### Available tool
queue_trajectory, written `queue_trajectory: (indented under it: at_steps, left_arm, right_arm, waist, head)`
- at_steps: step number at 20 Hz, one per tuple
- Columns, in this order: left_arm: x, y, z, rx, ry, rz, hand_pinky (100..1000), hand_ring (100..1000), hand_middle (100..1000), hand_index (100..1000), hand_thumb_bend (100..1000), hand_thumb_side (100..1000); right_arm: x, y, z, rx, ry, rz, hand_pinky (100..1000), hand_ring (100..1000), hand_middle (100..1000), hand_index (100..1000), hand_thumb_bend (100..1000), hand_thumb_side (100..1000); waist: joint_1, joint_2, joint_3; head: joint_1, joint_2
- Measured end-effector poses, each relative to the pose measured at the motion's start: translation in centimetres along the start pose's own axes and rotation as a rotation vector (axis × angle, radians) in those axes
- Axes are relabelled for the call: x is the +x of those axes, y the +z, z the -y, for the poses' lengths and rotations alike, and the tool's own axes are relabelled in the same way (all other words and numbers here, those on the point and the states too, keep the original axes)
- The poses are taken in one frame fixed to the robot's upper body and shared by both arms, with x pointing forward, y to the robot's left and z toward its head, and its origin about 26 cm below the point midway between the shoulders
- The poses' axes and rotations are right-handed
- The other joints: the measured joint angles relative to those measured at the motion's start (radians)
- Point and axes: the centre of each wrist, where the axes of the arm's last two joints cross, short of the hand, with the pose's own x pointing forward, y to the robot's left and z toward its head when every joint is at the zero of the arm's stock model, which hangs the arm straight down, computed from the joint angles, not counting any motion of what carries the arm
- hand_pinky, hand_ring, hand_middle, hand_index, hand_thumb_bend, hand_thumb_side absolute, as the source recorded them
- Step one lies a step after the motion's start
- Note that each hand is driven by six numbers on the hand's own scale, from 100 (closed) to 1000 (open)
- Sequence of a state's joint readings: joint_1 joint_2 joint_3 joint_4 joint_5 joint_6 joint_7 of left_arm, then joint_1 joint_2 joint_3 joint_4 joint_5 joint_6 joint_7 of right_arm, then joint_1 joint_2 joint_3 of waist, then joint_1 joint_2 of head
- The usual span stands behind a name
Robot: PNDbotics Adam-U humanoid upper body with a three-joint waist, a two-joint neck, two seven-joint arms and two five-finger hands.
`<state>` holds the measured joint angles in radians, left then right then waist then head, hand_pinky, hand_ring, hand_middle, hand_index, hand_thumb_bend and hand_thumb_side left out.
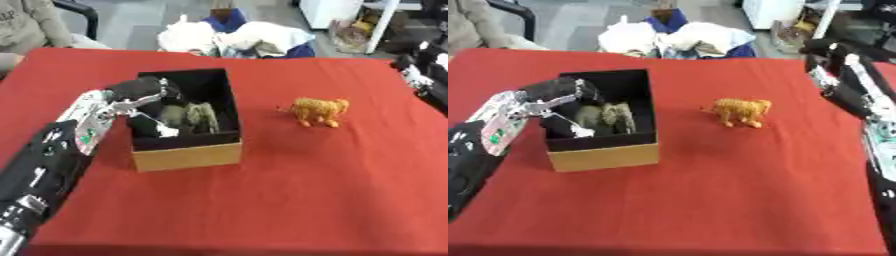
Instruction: Pick up objects on the table and place them in the box.
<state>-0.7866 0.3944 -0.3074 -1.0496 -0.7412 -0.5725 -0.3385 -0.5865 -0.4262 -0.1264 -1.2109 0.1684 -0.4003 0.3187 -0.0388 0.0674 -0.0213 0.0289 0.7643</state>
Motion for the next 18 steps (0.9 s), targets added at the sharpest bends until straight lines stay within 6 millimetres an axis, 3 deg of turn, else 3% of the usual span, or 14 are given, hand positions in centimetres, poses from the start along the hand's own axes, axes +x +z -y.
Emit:
queue_trajectory:
  at_steps: [4,9,14,18]
  left_arm:
    - [0.5,1.1,-1.3,0.056,0.032,0.021,656,629,658,778,375,927]
    - [1.4,3.0,-2.8,0.194,0.121,0.022,637,605,633,770,315,872]
    - [2.5,4.9,-3.7,0.356,0.273,0.019,618,585,614,761,219,843]
    - [3.6,6.3,-4.0,0.449,0.388,0.027,606,574,604,756,177,849]
  right_arm:
    - [-0.9,-1.4,1.8,0.067,0.074,-0.019,800,900,777,890,100,697]
    - [-2.6,-3.0,2.9,0.160,0.151,-0.058,802,904,786,895,100,723]
    - [-4.3,-3.6,2.7,0.257,0.221,-0.136,803,909,798,903,100,737]
    - [-5.2,-4.0,0.9,0.336,0.281,-0.190,806,912,813,910,100,743]
  waist:
    - [0.000,-0.005,0.010]
    - [0.001,-0.007,0.021]
    - [0.007,-0.011,0.038]
    - [0.012,-0.011,0.051]
  head:
    - [-0.004,0.000]
    - [-0.010,0.000]
    - [-0.019,0.000]
    - [-0.029,0.000]
